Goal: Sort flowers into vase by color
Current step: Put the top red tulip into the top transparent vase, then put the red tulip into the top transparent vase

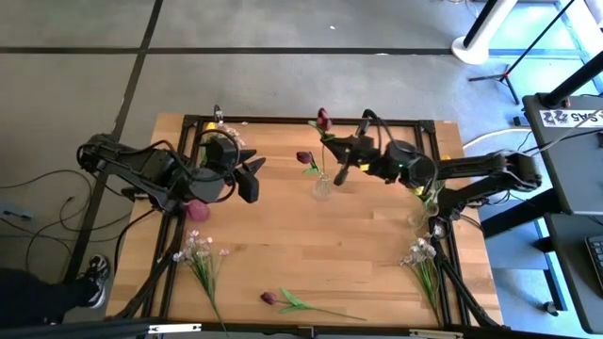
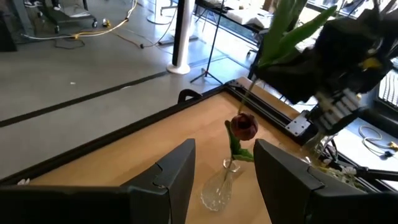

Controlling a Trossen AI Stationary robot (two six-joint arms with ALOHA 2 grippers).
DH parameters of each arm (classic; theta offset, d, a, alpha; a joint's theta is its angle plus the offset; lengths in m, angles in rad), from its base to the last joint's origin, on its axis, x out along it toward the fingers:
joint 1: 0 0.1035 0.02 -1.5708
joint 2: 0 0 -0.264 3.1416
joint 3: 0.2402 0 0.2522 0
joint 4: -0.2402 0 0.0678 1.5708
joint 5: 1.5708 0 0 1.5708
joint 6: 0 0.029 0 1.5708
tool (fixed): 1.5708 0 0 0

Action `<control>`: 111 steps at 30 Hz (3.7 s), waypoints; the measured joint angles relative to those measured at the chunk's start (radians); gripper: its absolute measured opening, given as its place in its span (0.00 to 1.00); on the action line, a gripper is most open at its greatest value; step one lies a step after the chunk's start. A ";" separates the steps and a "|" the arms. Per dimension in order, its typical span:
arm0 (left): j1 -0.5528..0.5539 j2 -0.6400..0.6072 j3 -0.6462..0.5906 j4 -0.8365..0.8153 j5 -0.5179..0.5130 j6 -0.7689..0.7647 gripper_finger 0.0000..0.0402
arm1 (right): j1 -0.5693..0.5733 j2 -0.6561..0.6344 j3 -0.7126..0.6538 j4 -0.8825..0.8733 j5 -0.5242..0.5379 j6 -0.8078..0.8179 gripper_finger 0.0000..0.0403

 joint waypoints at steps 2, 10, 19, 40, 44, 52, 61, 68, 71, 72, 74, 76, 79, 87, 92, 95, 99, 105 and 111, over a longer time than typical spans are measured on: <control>0.000 0.000 0.000 0.000 0.000 -0.001 0.40 | -0.008 0.019 0.000 0.008 0.018 -0.009 0.02; -0.008 0.000 0.000 -0.009 0.003 -0.006 0.40 | -0.011 0.052 0.000 0.001 0.026 0.007 0.02; -0.008 0.000 0.000 -0.021 0.002 -0.003 0.40 | -0.010 0.078 0.000 -0.062 0.026 0.015 0.02; -0.008 -0.028 0.000 -0.092 0.047 0.001 0.31 | 0.051 -0.005 0.001 -0.495 0.020 0.175 0.04; -0.008 -0.036 0.000 -0.103 0.062 0.001 0.32 | 0.063 -0.004 0.001 -0.521 0.008 0.183 0.09; -0.008 -0.051 0.000 -0.138 0.108 -0.001 0.32 | 0.064 -0.005 0.001 -0.527 -0.019 0.162 0.33; -0.008 -0.051 0.000 -0.155 0.138 0.000 0.32 | 0.064 -0.096 0.000 -0.567 -0.027 0.161 0.44; -0.008 -0.051 0.000 -0.157 0.149 0.000 0.32 | 0.064 -0.188 0.001 -0.681 -0.044 0.166 0.49; -0.007 -0.051 0.000 -0.157 0.158 0.000 0.32 | 0.063 -0.223 0.001 -0.715 -0.099 0.195 0.51; -0.007 -0.051 0.000 -0.156 0.161 0.000 0.32 | 0.062 -0.232 0.001 -0.733 -0.114 0.208 0.52; -0.007 -0.051 0.000 -0.156 0.169 -0.001 0.32 | 0.062 -0.240 0.001 -0.783 -0.133 0.237 0.53; -0.007 -0.051 0.000 -0.156 0.169 -0.001 0.32 | 0.062 -0.241 0.001 -0.831 -0.147 0.250 0.55; -0.007 -0.051 0.000 -0.156 0.184 -0.001 0.32 | 0.063 -0.246 0.017 -0.890 -0.189 0.246 0.57; -0.022 -0.045 -0.008 -0.151 0.459 -0.001 0.32 | 0.158 -0.249 0.229 -1.094 -0.166 0.138 0.59; -0.101 -0.042 -0.096 -0.116 0.559 -0.031 0.32 | 0.292 -0.248 0.298 -1.130 -0.095 0.153 0.59; -0.150 -0.042 -0.158 -0.070 0.577 -0.072 0.32 | 0.366 -0.248 0.304 -1.131 -0.047 0.181 0.59; -0.206 -0.042 -0.250 0.033 0.579 -0.087 0.32 | 0.449 -0.247 0.304 -1.130 0.012 0.216 0.59; -0.276 -0.042 -0.373 0.188 0.579 -0.115 0.32 | 0.569 -0.212 0.304 -1.102 0.035 0.326 0.59; -0.332 -0.034 -0.406 0.258 0.581 -0.221 0.32 | 0.693 -0.128 0.304 -1.103 0.040 0.432 0.59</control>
